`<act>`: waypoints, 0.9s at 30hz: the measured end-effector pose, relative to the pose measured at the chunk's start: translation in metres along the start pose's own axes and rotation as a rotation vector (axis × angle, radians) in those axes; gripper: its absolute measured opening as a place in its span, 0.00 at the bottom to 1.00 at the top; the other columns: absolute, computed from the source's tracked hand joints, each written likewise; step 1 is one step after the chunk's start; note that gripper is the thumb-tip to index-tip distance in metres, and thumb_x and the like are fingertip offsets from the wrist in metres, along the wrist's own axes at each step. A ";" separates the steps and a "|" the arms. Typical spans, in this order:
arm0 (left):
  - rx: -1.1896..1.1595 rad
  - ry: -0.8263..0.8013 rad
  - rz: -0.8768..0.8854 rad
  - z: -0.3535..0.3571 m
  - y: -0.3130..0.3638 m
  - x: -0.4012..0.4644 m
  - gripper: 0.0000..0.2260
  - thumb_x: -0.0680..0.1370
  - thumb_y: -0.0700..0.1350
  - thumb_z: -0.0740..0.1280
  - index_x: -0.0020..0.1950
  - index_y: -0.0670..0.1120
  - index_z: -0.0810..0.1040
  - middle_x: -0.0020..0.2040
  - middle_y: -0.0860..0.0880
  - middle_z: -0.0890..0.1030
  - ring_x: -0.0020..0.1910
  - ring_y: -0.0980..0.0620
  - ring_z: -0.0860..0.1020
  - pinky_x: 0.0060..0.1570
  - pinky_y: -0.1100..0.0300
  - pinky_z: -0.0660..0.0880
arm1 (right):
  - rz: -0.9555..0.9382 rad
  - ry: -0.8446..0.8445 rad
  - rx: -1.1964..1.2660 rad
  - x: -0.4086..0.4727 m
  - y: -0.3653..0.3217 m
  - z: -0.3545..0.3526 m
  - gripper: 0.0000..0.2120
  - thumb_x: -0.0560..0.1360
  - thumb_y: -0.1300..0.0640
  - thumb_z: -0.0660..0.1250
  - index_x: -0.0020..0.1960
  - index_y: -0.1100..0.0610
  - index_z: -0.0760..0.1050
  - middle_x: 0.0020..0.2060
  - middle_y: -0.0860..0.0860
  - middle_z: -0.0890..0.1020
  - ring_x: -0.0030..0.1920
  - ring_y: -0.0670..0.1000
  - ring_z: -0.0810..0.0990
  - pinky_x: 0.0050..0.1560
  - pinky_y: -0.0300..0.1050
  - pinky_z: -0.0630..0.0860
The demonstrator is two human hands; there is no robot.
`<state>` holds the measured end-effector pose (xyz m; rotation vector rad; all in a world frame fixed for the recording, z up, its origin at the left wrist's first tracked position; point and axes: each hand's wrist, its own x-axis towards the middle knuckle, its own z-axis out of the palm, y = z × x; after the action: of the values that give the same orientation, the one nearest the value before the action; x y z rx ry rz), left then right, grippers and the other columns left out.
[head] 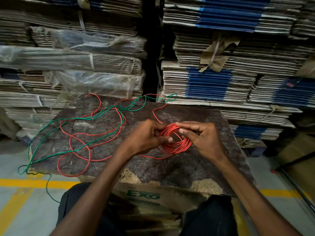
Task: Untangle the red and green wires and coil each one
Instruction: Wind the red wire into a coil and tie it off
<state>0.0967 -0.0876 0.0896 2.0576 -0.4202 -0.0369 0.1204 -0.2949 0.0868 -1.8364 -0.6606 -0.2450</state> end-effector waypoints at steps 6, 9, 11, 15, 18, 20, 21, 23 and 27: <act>-0.091 0.091 0.004 0.019 -0.005 -0.001 0.08 0.75 0.39 0.71 0.53 0.40 0.83 0.43 0.45 0.83 0.40 0.57 0.77 0.44 0.51 0.77 | 0.033 0.007 0.030 0.000 0.005 0.001 0.13 0.73 0.69 0.71 0.53 0.55 0.82 0.47 0.45 0.84 0.47 0.39 0.83 0.46 0.31 0.76; -0.026 0.165 0.014 0.021 -0.008 0.003 0.11 0.73 0.49 0.68 0.51 0.45 0.83 0.40 0.40 0.83 0.37 0.56 0.73 0.40 0.46 0.76 | 0.047 0.028 0.060 0.000 0.006 0.000 0.13 0.74 0.66 0.71 0.55 0.53 0.81 0.50 0.46 0.84 0.50 0.40 0.83 0.50 0.35 0.77; 0.002 0.213 0.042 0.022 -0.011 0.007 0.11 0.72 0.51 0.67 0.50 0.47 0.83 0.39 0.39 0.82 0.36 0.57 0.72 0.38 0.44 0.75 | 0.052 0.040 0.026 -0.001 0.008 0.002 0.16 0.74 0.62 0.71 0.60 0.52 0.78 0.56 0.46 0.82 0.56 0.40 0.81 0.57 0.36 0.75; 0.135 0.282 0.066 0.027 -0.014 0.016 0.06 0.72 0.51 0.66 0.44 0.52 0.80 0.31 0.43 0.78 0.31 0.58 0.69 0.33 0.47 0.72 | 0.063 0.076 -0.152 -0.012 0.012 0.001 0.21 0.73 0.52 0.69 0.64 0.58 0.77 0.59 0.50 0.81 0.58 0.41 0.80 0.61 0.38 0.75; 0.217 0.282 0.093 0.042 -0.011 0.021 0.07 0.71 0.50 0.65 0.36 0.62 0.77 0.27 0.47 0.75 0.27 0.55 0.71 0.31 0.51 0.69 | 0.042 0.177 -0.285 -0.023 0.019 -0.003 0.17 0.74 0.53 0.67 0.60 0.59 0.80 0.55 0.52 0.84 0.54 0.43 0.82 0.56 0.39 0.77; 0.255 0.292 0.076 0.054 -0.007 0.024 0.06 0.70 0.52 0.63 0.39 0.62 0.80 0.31 0.46 0.79 0.31 0.49 0.77 0.32 0.51 0.71 | 0.081 0.212 -0.295 -0.027 0.027 -0.009 0.16 0.75 0.53 0.67 0.60 0.58 0.81 0.55 0.51 0.84 0.55 0.43 0.82 0.57 0.40 0.77; 0.288 0.310 0.066 0.059 -0.004 0.025 0.09 0.70 0.55 0.62 0.43 0.58 0.82 0.33 0.46 0.81 0.35 0.47 0.80 0.33 0.51 0.73 | 0.120 0.201 -0.266 -0.029 0.030 -0.013 0.16 0.75 0.53 0.68 0.60 0.58 0.81 0.56 0.51 0.84 0.56 0.42 0.81 0.58 0.39 0.77; 0.361 0.326 0.053 0.067 0.000 0.029 0.14 0.71 0.57 0.62 0.47 0.52 0.83 0.35 0.47 0.82 0.41 0.44 0.82 0.35 0.52 0.74 | 0.226 0.127 -0.118 -0.029 0.031 -0.027 0.16 0.75 0.57 0.70 0.61 0.59 0.79 0.55 0.51 0.84 0.52 0.38 0.81 0.54 0.37 0.76; 0.401 0.310 0.032 0.076 -0.001 0.038 0.06 0.76 0.49 0.67 0.44 0.49 0.82 0.32 0.45 0.79 0.42 0.42 0.81 0.32 0.56 0.66 | 0.447 0.078 0.153 -0.026 0.035 -0.066 0.12 0.76 0.60 0.70 0.58 0.63 0.81 0.48 0.53 0.85 0.43 0.42 0.82 0.46 0.34 0.78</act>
<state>0.1176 -0.1622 0.0559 2.3971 -0.2815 0.4104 0.1279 -0.3724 0.0703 -1.7653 -0.1973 0.0300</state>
